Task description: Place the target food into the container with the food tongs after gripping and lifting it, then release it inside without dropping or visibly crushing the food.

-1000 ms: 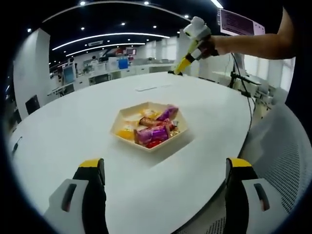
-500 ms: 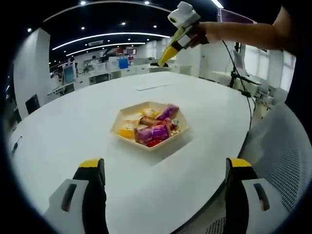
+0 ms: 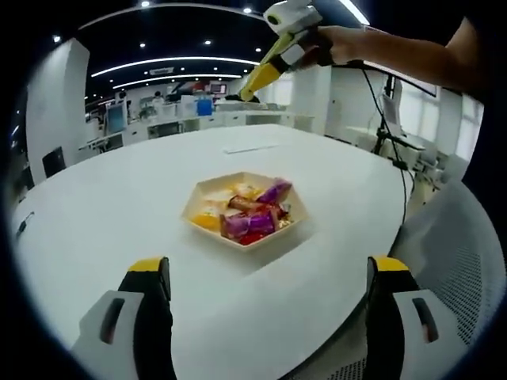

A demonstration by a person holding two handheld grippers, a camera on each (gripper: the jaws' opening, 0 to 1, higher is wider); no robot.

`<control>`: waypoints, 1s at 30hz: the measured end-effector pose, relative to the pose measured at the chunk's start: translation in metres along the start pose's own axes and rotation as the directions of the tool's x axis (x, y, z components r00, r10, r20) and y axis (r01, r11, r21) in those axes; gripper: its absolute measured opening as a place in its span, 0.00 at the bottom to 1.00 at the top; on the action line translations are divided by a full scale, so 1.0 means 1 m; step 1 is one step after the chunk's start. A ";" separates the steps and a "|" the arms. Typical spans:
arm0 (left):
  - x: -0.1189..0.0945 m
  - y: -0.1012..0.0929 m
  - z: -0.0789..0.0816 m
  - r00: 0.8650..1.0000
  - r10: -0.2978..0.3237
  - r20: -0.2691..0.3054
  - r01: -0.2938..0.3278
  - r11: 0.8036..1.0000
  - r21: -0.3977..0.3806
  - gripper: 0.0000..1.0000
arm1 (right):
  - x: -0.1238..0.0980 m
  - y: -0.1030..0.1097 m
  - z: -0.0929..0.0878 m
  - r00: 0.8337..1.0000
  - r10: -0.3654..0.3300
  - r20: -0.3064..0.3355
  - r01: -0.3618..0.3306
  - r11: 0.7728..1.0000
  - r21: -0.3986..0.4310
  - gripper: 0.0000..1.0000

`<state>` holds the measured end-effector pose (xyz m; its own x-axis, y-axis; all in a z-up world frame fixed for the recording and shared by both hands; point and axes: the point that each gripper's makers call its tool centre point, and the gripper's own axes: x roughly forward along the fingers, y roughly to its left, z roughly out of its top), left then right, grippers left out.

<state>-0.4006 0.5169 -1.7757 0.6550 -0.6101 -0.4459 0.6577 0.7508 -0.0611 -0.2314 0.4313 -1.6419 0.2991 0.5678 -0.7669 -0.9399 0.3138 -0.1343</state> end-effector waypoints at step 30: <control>0.001 0.001 -0.005 1.000 -0.003 -0.023 0.003 1.000 -0.003 0.99 | 0.001 -0.005 0.016 1.000 -0.008 0.030 0.008 1.000 0.005 0.22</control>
<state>-0.4014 0.5184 -1.7805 0.6440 -0.6064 -0.4664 0.6585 0.7497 -0.0653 -0.2240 0.4427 -1.6319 0.3114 0.5875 -0.7469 -0.9368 0.3217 -0.1375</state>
